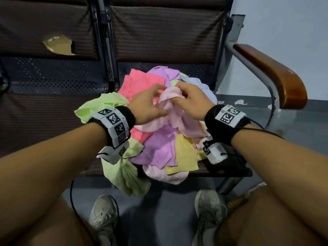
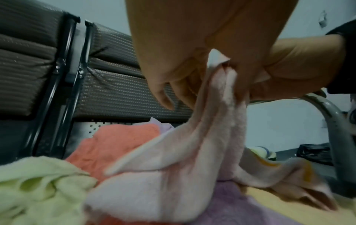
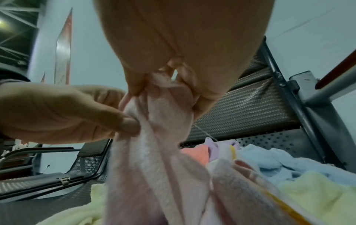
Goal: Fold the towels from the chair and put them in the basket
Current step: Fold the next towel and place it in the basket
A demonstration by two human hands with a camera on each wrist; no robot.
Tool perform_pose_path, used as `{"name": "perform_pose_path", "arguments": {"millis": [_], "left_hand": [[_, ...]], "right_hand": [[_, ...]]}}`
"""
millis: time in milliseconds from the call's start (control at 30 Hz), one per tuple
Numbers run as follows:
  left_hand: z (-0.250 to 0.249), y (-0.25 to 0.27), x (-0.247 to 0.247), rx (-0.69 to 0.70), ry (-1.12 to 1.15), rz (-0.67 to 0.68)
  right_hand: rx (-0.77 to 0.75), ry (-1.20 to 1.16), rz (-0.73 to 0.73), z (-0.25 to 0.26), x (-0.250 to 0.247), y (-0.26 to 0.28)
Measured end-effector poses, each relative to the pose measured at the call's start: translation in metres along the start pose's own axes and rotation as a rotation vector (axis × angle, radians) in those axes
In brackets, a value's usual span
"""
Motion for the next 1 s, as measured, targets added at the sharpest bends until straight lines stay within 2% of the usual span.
{"name": "perform_pose_path", "arguments": {"millis": [33,67,167,233,300,333,400,500,567,633,667,733,800,867,933,1000], "left_hand": [[-0.004,0.000,0.007,0.034,0.035,0.039],[-0.005,-0.001,0.010,0.046,0.052,0.023],[-0.006,-0.005,-0.003,0.017,0.177,-0.167],[-0.007,-0.008,-0.012,-0.048,0.414,-0.220],[-0.008,-0.009,-0.018,-0.117,0.631,-0.233],[-0.007,-0.008,-0.021,-0.138,0.679,-0.247],[-0.003,-0.007,-0.028,-0.172,0.723,-0.293],[0.007,-0.003,-0.037,-0.239,0.753,-0.382],[0.011,-0.002,-0.039,-0.293,0.834,-0.403],[0.012,-0.001,-0.037,-0.367,0.941,-0.338],[0.012,-0.001,-0.035,-0.390,0.997,-0.264],[0.014,-0.003,-0.032,-0.377,1.045,-0.161],[0.027,-0.003,-0.034,-0.408,0.919,-0.261],[0.052,-0.003,-0.038,-0.432,0.561,-0.348],[0.073,0.001,-0.033,-0.453,0.051,-0.213],[0.086,0.007,-0.020,-0.436,-0.276,-0.011]], "right_hand": [[0.018,-0.047,0.004,0.000,0.002,-0.001],[0.049,-0.113,0.002,-0.002,0.004,-0.001],[0.181,-0.294,0.051,-0.020,0.010,0.003],[0.237,-0.161,0.208,-0.033,0.021,0.009],[0.229,0.101,0.369,-0.047,0.034,0.017],[0.211,0.195,0.386,-0.051,0.036,0.018],[0.212,0.242,0.302,-0.055,0.033,0.013],[0.256,0.194,0.150,-0.057,0.024,0.003],[0.327,0.221,0.221,-0.064,0.027,0.006],[0.386,0.316,0.374,-0.071,0.038,0.017],[0.385,0.409,0.436,-0.076,0.043,0.021],[0.357,0.598,0.425,-0.077,0.042,0.019],[0.335,0.626,0.336,-0.071,0.034,0.010],[0.326,0.574,0.234,-0.065,0.024,0.003],[0.325,0.561,0.143,-0.059,0.016,-0.001],[0.361,0.443,0.044,-0.057,0.008,-0.004]]}}
Point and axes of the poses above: each hand's wrist, its own y-axis away from the middle knuckle, its own x-axis out of the palm, z = x × y, the point moved 5 cm from there along -y, towards the middle knuckle, and after that the axes turned 3 degrees about -z, right-handed, at the moved point
